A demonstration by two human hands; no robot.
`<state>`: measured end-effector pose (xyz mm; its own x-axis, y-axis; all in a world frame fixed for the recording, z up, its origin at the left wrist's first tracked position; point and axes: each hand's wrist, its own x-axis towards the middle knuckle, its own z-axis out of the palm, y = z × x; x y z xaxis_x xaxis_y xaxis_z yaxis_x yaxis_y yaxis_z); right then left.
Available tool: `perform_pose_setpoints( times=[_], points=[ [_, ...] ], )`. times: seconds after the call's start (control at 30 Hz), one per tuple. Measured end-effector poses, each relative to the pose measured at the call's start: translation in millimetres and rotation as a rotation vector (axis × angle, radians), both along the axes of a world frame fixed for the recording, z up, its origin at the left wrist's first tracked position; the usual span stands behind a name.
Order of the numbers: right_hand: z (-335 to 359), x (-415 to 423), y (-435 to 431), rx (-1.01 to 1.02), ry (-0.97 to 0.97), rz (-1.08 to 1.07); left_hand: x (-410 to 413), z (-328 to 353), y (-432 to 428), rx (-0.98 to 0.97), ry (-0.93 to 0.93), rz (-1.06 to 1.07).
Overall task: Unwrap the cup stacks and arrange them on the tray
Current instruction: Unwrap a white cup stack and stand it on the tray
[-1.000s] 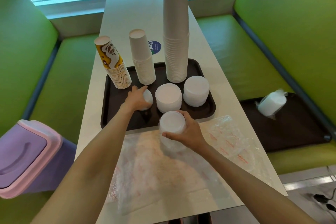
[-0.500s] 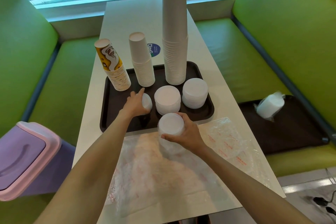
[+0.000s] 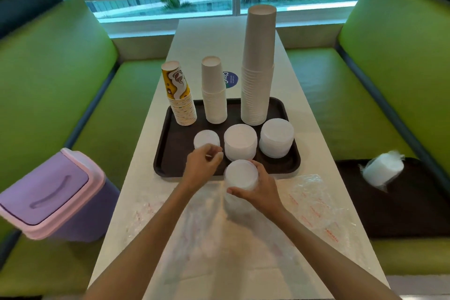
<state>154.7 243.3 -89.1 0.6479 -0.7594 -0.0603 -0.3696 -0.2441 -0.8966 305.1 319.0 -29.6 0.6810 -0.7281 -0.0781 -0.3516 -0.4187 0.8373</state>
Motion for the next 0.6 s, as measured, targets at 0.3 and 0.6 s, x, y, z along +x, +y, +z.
perform_pose_setpoints(
  times=[0.3,0.6],
  points=[
    [-1,-3,10,-0.078,-0.009,0.008,-44,-18,19,-0.011,0.251,0.107],
    [2,-4,20,-0.150,-0.051,-0.137,-64,-13,16,-0.160,0.425,0.223]
  ],
)
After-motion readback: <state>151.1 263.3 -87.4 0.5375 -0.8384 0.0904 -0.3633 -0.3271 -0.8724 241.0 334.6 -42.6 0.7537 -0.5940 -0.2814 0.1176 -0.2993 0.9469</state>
